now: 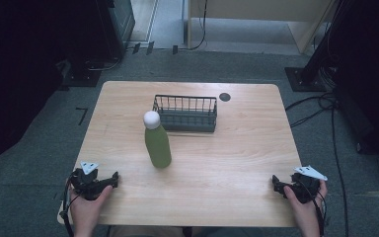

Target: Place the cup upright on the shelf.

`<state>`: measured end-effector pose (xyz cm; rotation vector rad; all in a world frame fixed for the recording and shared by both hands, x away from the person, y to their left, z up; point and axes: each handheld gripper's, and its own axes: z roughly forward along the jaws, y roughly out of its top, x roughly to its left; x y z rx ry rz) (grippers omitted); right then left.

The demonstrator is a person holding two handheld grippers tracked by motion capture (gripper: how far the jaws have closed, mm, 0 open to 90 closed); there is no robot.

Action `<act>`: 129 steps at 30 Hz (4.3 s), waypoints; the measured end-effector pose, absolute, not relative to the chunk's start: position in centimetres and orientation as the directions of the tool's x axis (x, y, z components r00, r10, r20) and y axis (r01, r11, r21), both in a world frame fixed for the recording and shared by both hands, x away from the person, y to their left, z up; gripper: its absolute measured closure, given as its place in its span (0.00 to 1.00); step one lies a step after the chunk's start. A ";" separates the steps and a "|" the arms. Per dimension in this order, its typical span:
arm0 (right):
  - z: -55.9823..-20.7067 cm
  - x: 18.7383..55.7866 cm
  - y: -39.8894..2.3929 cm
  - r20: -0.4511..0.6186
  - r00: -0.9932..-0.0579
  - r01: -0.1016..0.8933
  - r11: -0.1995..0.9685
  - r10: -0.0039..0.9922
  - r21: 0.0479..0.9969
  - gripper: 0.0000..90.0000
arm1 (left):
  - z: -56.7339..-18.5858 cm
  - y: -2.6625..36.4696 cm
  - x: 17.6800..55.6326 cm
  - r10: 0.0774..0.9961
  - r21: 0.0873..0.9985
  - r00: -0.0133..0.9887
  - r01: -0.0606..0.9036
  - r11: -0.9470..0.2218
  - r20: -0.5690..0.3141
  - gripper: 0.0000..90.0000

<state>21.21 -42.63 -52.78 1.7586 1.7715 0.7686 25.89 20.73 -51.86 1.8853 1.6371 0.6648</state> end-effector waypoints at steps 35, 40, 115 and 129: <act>-52.8 21.2 -42.6 0.029 -0.032 0.701 0.001 0.999 0.713 0.00 | -46.7 12.7 27.0 0.898 0.786 0.423 0.592 -0.175 -0.119 0.02; -52.8 21.2 -42.6 0.030 -0.038 0.700 0.006 0.999 0.714 0.00 | -45.9 11.8 27.0 0.877 0.804 0.463 0.566 -0.184 -0.126 0.02; -52.8 21.2 -42.5 0.030 -0.059 0.700 0.020 0.998 0.714 0.00 | -39.0 4.8 34.1 0.804 0.873 0.590 0.425 -0.238 -0.068 0.23; -52.8 21.2 -42.5 0.033 -0.058 0.700 0.017 0.998 0.714 0.00 | -35.8 3.9 36.3 0.801 0.883 0.598 0.396 -0.252 -0.040 0.23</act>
